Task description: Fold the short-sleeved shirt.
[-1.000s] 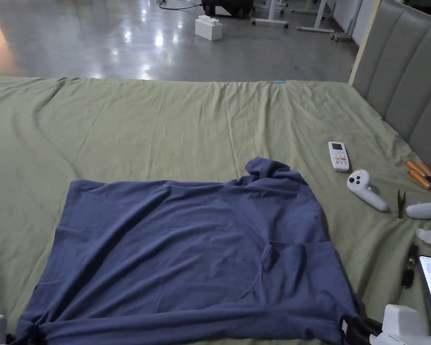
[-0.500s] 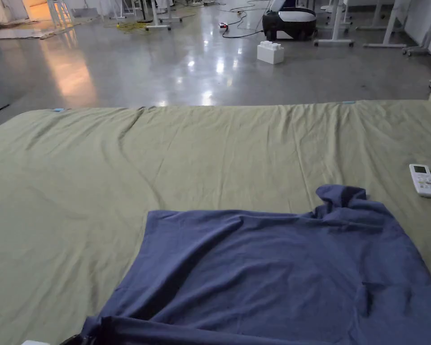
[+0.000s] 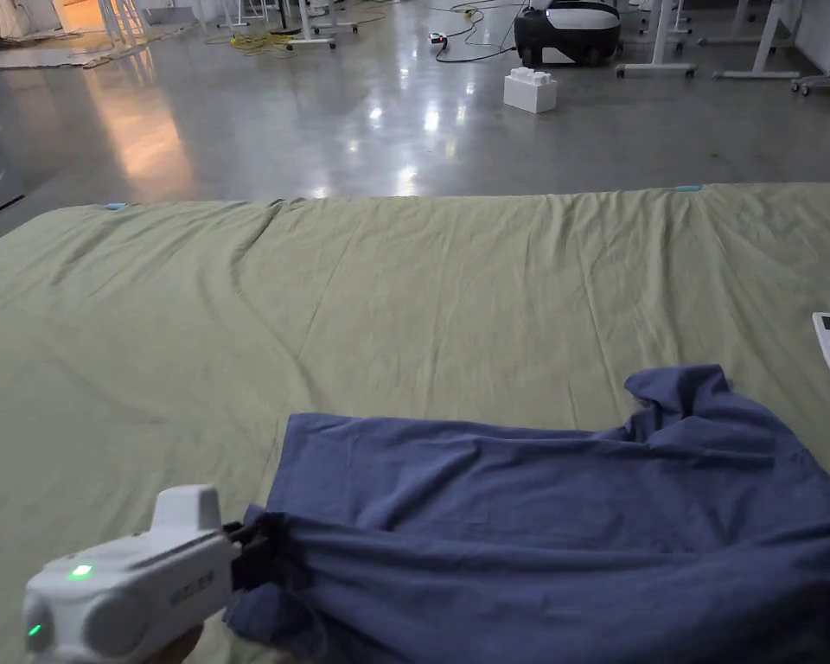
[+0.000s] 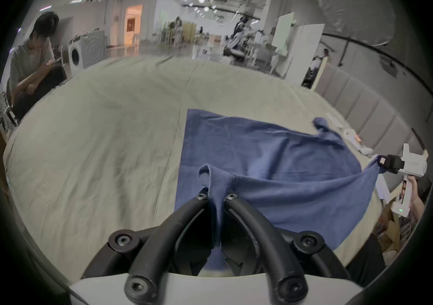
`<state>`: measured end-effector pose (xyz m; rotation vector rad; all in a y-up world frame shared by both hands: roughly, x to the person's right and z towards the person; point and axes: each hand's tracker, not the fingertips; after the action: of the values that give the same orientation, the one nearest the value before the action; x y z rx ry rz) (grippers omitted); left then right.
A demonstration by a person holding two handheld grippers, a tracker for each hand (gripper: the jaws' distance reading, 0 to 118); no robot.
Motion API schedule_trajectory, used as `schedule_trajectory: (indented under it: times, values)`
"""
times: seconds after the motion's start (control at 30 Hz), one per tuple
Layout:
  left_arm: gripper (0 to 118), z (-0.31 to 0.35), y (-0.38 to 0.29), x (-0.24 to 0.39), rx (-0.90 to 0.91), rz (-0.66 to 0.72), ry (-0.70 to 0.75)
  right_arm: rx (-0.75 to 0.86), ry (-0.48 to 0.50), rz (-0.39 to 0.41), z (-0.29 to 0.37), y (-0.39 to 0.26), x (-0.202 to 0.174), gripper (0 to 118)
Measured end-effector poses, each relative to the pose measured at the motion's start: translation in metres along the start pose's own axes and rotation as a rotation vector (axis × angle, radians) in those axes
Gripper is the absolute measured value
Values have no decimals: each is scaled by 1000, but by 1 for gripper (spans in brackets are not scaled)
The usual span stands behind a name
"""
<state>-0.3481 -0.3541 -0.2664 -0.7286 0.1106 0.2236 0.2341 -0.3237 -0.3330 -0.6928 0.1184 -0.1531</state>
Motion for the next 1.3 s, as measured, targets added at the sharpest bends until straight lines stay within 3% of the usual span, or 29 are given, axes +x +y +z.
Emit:
schedule_trajectory:
  times: [0.03, 0.07, 0.1, 0.13, 0.17, 0.2, 0.27, 0.37, 0.43, 0.67, 0.8, 0.87, 0.9, 0.93, 0.97, 1.07, 1.17, 1.23, 1.3]
  values:
    - [7, -16, 7, 2, -19, 18, 16, -9, -14, -11, -14, 3, -2, 5]
    - [11, -24, 8, 6, -6, -68, 31, -17, -37, -41, -28, 3, 7, 6]
    - [25, -30, 10, 4, 15, -95, 48, -35, -39, -67, -38, 4, 8, 15]
    - [58, -40, 12, 4, 5, -97, 63, -28, -25, -57, -48, 4, 10, 44]
    - [83, -46, 14, 1, 1, -89, 59, -29, -29, -60, -57, 3, 10, 72]
    - [92, -54, 16, -3, -21, -66, 63, -45, -83, -33, -56, -3, 11, 85]
    - [88, -51, 15, -8, -54, -31, 57, -121, -140, -21, -59, -9, 16, 84]
    - [88, -6, 18, -18, 58, -7, 38, -16, -92, -45, -28, -22, 26, 84]
    - [88, 42, 19, -26, 152, -3, 8, 81, -87, 24, 13, -24, 22, 83]
    - [88, 231, -11, 23, 608, -180, 72, 488, 54, 98, 190, -47, -36, 85]
    - [86, 292, -37, 66, 724, -242, 123, 638, 13, 249, 238, -59, -81, 83]
    - [75, 307, -47, 80, 749, -283, 154, 619, 19, 176, 244, -75, -86, 61]
    - [62, 311, -53, 86, 750, -308, 175, 744, -20, 222, 256, -80, -95, 41]
    - [29, 312, -58, 90, 755, -336, 194, 798, -1, 288, 264, -82, -99, 17]
    - [4, 311, -61, 95, 719, -370, 197, 737, 30, 264, 265, -85, -102, 12]
    - [0, 310, -68, 94, 686, -336, 220, 664, 13, 333, 258, -95, -108, 0]
    - [0, 323, -74, 91, 754, -222, 43, 637, 25, 302, 252, -97, -107, 0]
    - [0, 314, -73, 93, 679, -225, 63, 569, 53, 244, 245, -99, -104, 0]
    - [0, 304, -69, 88, 653, -266, 90, 594, 41, 282, 245, -96, -107, 0]
